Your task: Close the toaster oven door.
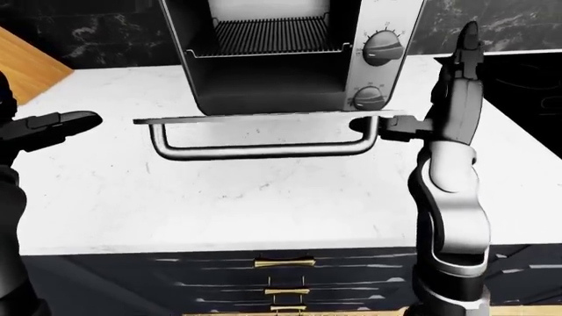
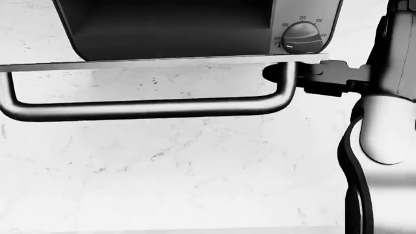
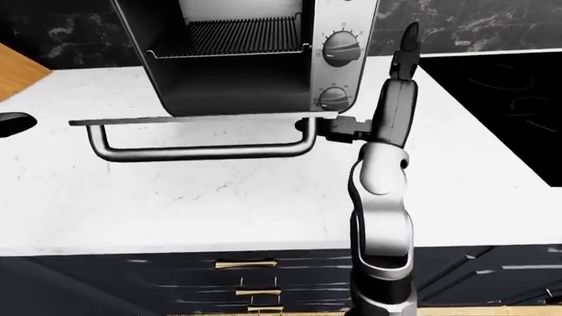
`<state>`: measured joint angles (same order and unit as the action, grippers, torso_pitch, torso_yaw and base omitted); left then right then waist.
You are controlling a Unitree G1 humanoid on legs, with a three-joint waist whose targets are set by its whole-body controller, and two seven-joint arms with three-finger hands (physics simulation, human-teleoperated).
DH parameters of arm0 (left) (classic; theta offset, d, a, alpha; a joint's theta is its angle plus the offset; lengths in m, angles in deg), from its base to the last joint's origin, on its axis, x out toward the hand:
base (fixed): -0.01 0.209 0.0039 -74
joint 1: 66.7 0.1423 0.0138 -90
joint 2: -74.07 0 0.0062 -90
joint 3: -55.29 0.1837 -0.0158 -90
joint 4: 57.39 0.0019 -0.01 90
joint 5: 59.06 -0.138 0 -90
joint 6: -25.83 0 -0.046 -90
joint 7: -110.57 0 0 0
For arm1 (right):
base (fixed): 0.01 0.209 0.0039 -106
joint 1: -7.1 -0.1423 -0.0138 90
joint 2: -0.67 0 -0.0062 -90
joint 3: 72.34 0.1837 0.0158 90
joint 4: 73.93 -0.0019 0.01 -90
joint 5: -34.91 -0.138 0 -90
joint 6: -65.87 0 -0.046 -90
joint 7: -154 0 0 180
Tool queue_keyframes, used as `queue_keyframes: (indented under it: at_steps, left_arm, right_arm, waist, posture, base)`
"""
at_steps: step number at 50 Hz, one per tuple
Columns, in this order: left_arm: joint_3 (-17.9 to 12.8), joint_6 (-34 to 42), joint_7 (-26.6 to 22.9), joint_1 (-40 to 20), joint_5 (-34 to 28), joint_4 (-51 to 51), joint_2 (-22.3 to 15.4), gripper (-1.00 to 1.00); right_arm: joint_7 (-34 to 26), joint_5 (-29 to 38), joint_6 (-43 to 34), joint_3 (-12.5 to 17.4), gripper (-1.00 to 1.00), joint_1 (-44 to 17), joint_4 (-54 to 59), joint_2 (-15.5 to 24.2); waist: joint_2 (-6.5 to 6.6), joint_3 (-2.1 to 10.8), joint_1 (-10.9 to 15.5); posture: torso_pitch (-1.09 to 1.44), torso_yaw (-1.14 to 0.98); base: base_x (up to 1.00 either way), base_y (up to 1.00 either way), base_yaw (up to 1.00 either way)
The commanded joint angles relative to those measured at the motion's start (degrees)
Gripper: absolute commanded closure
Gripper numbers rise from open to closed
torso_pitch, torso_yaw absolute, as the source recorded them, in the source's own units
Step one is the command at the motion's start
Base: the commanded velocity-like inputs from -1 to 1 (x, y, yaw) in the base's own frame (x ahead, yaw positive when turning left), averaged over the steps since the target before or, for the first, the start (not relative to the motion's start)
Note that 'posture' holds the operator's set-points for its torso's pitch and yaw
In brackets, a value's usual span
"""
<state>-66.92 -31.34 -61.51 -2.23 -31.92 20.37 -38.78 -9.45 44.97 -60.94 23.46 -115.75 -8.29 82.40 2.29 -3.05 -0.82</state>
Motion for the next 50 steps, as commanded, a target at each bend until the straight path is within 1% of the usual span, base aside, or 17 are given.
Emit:
queue_keyframes:
  at_steps: [1, 7, 19, 23, 28, 30, 35, 38, 42, 47, 50]
  left_arm:
    - [-1.09, -1.62, 0.11, -1.24, -0.17, -1.57, -1.35, -1.0]
    - [-1.07, -1.45, -0.04, -1.17, -0.25, -1.82, -1.36, -1.0]
    - [-0.83, -1.42, 0.31, -1.17, -0.64, -1.95, -1.06, -1.0]
    - [-0.72, -1.63, 0.8, -0.38, -0.8, -2.97, 0.31, -1.0]
    - [-0.01, -0.17, 1.1, 0.49, -0.85, -6.08, 1.93, -1.0]
    - [0.87, -0.79, 0.41, 1.89, -1.8, -6.96, 3.59, -1.0]
    - [0.99, -0.17, -1.12, 3.1, -2.86, -9.16, 5.82, -1.0]
    - [1.81, 1.17, -1.49, 4.1, -3.8, -11.9, 7.44, -1.0]
    - [1.87, 2.76, -1.73, 4.46, -4.33, -14.33, 8.77, -1.0]
    - [3.4, 4.23, -2.24, 5.93, -5.31, -17.69, 12.02, -1.0]
    - [3.34, 5.76, -2.18, 5.37, -5.32, -18.95, 12.38, -1.0]
  right_arm:
    - [2.31, 1.32, 1.79, 1.06, -1.0, -2.65, -1.26, 0.83]
    - [4.88, 1.71, 1.32, 1.61, -1.0, -6.19, 1.56, 1.71]
    - [7.96, 1.27, 2.34, 1.61, -1.0, -10.01, 6.58, 2.71]
    - [8.71, 1.11, 2.81, 1.56, -1.0, -10.78, 7.76, 2.88]
    - [9.04, 1.18, 2.86, 1.57, -1.0, -11.86, 8.89, 3.4]
    - [9.09, 1.17, 2.92, 1.68, -1.0, -12.2, 9.3, 3.61]
    - [9.05, 1.29, 2.78, 1.57, -1.0, -12.83, 9.62, 3.86]
    - [9.21, 1.18, 2.8, 1.73, -1.0, -12.94, 10.07, 3.83]
    - [9.38, 1.16, 2.99, 1.79, -1.0, -13.28, 10.75, 4.09]
    - [9.66, 1.39, 3.12, 1.57, -1.0, -14.11, 11.68, 4.1]
    - [9.57, 1.44, 3.11, 1.61, -1.0, -14.11, 11.62, 4.19]
  waist:
    - [0.23, 1.28, 0.0]
    - [0.05, 1.15, 0.29]
    - [-0.29, 1.05, 0.7]
    - [-0.37, 1.03, 0.79]
    - [-0.5, 1.08, 0.83]
    - [-0.59, 1.06, 0.89]
    - [-0.68, 1.2, 1.01]
    - [-0.77, 1.23, 0.97]
    - [-0.96, 1.28, 0.99]
    - [-1.05, 1.36, 1.01]
    - [-1.06, 1.48, 1.04]
  posture:
    - [0.0, 0.0]
    - [0.0, 0.0]
    - [0.0, 0.0]
    - [0.0, 0.0]
    - [0.0, 0.0]
    - [0.0, 0.0]
    - [0.0, 0.0]
    - [0.0, 0.0]
    - [0.0, 0.0]
    - [0.0, 0.0]
    - [0.0, 0.0]
  base:
    - [0.0, 0.0, 0.0]
    - [0.0, 0.0, 0.0]
    - [0.0, 0.0, 0.0]
    - [0.0, 0.0, 0.0]
    - [0.0, 0.0, 0.0]
    - [0.0, 0.0, 0.0]
    - [0.0, 0.0, 0.0]
    - [0.0, 0.0, 0.0]
    - [0.0, 0.0, 0.0]
    - [0.0, 0.0, 0.0]
    - [0.0, 0.0, 0.0]
